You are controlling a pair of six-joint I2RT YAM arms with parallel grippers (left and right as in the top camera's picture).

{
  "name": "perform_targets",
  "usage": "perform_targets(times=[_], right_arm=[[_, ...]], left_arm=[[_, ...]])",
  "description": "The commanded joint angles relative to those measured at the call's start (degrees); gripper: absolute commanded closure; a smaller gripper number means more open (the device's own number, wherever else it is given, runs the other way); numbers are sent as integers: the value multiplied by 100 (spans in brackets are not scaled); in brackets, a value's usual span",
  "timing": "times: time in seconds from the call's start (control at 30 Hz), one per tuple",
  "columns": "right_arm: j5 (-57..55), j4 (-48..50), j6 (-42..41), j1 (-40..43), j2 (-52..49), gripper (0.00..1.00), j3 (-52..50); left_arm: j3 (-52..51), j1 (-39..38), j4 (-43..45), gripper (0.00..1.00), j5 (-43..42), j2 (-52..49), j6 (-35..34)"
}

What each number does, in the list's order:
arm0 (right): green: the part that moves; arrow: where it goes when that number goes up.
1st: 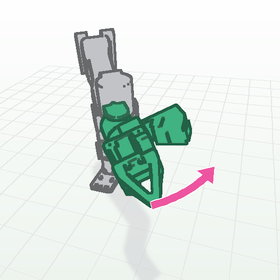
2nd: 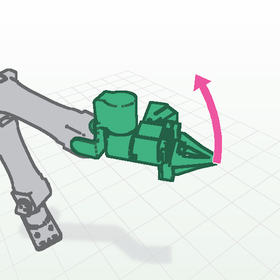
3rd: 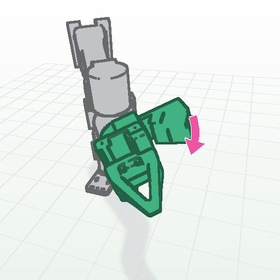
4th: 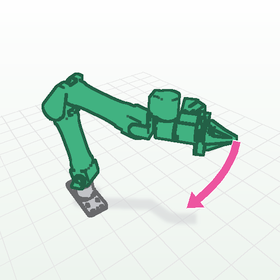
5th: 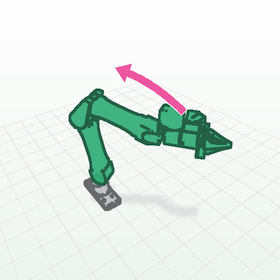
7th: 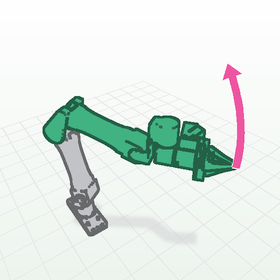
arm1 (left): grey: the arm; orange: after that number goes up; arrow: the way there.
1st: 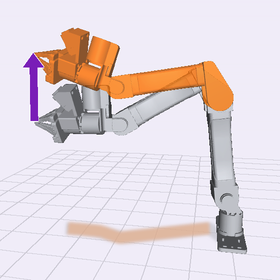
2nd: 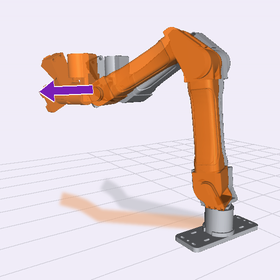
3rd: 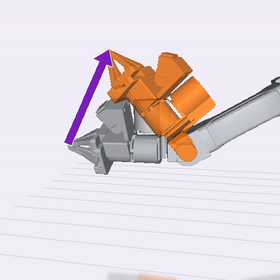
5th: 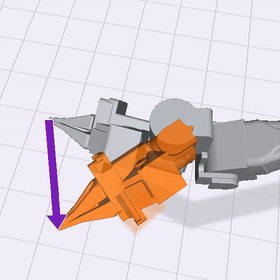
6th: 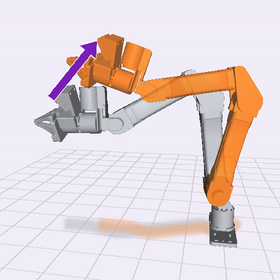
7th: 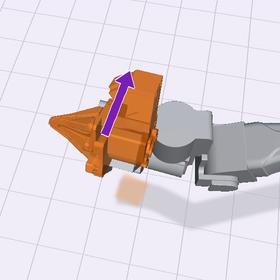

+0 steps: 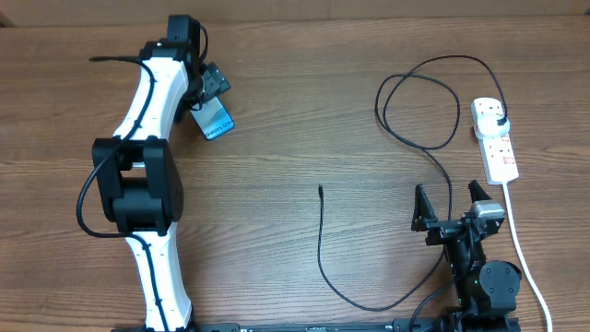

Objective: Plug charger to phone and switch on socket
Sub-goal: 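Descend the left gripper and close it on the phone's bottom end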

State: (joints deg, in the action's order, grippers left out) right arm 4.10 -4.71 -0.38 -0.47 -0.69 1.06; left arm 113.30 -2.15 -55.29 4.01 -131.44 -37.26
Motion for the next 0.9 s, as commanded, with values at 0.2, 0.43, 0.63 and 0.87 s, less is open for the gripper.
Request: perform_targets(times=[0.2,0.43,0.63,0.87], right_arm=[[-2,26,24,-28,52,0,-61],[-2,26,24,-28,52,0,-61],[-2,26,24,-28,52,0,-61],[-2,26,24,-28,52,0,-61]], left_arm=[[323,-48,-4,0,-17,-46,42],[323,-50,90,0,39,-144,17],[374,-50,219,0,-9,-326,20],[389,-48,264,0,-2,-339,44]])
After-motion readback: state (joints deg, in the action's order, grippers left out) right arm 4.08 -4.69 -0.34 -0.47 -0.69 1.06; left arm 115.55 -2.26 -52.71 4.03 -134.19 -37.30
